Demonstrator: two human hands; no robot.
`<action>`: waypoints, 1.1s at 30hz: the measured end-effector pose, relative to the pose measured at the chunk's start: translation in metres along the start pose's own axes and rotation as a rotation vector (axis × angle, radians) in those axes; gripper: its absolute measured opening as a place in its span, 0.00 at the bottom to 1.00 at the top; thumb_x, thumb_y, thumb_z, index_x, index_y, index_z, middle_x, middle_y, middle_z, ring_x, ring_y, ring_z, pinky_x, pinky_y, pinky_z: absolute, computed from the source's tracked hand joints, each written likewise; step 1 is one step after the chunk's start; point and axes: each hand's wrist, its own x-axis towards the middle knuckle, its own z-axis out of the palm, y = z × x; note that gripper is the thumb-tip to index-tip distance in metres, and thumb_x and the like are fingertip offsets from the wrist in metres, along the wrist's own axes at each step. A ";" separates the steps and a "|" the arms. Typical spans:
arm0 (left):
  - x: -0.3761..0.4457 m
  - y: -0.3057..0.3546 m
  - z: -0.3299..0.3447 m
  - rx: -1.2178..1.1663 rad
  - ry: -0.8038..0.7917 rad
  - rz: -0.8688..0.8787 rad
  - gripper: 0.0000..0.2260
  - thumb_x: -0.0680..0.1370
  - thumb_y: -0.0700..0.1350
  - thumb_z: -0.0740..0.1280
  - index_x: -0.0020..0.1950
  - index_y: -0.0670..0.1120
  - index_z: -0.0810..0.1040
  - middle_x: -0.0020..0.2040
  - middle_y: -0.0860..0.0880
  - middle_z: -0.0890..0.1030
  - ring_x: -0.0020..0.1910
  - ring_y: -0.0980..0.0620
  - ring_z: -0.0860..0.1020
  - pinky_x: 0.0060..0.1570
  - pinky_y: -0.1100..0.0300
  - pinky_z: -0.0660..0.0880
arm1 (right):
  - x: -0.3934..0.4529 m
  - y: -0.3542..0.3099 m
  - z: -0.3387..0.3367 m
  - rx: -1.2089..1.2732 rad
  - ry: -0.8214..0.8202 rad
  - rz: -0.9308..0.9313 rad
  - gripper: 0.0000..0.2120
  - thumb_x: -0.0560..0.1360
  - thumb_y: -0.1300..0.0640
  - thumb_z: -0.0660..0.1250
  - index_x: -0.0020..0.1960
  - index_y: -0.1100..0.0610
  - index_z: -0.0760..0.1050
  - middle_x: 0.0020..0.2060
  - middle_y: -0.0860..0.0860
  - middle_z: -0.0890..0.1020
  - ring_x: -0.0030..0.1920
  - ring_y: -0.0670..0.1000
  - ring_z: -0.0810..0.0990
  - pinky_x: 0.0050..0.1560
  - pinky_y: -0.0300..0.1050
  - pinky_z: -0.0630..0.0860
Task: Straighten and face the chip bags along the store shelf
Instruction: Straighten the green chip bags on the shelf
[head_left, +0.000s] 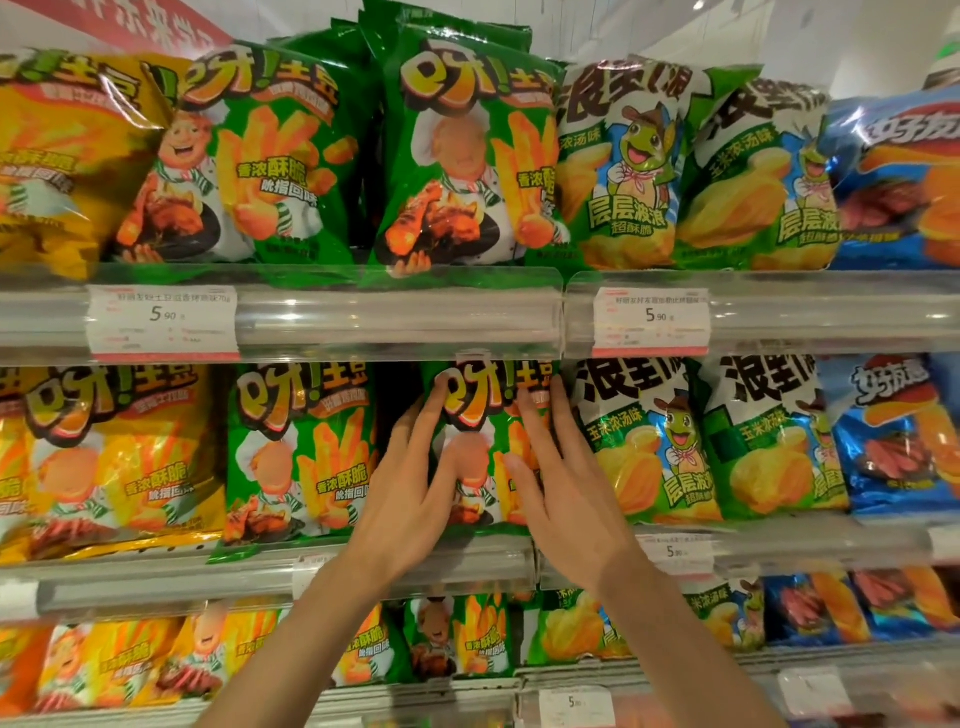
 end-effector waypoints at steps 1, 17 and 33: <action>0.002 0.001 0.001 0.008 -0.003 -0.005 0.26 0.83 0.61 0.52 0.77 0.71 0.43 0.78 0.51 0.61 0.46 0.73 0.73 0.49 0.63 0.73 | 0.001 0.002 0.000 -0.001 -0.013 0.011 0.29 0.83 0.38 0.44 0.79 0.35 0.34 0.78 0.40 0.30 0.81 0.48 0.45 0.78 0.52 0.59; -0.046 -0.008 -0.047 -0.271 0.000 -0.131 0.24 0.80 0.55 0.65 0.76 0.60 0.65 0.68 0.62 0.73 0.62 0.64 0.75 0.59 0.64 0.76 | -0.056 -0.020 -0.017 0.339 0.160 0.349 0.20 0.79 0.46 0.65 0.70 0.43 0.68 0.56 0.34 0.75 0.55 0.35 0.77 0.50 0.33 0.78; -0.134 -0.058 -0.089 -0.425 -0.032 -0.418 0.13 0.81 0.52 0.64 0.66 0.60 0.72 0.51 0.61 0.84 0.54 0.64 0.80 0.50 0.67 0.73 | -0.117 -0.063 0.043 0.462 0.042 0.542 0.08 0.80 0.53 0.66 0.58 0.46 0.76 0.42 0.46 0.85 0.41 0.42 0.82 0.41 0.35 0.77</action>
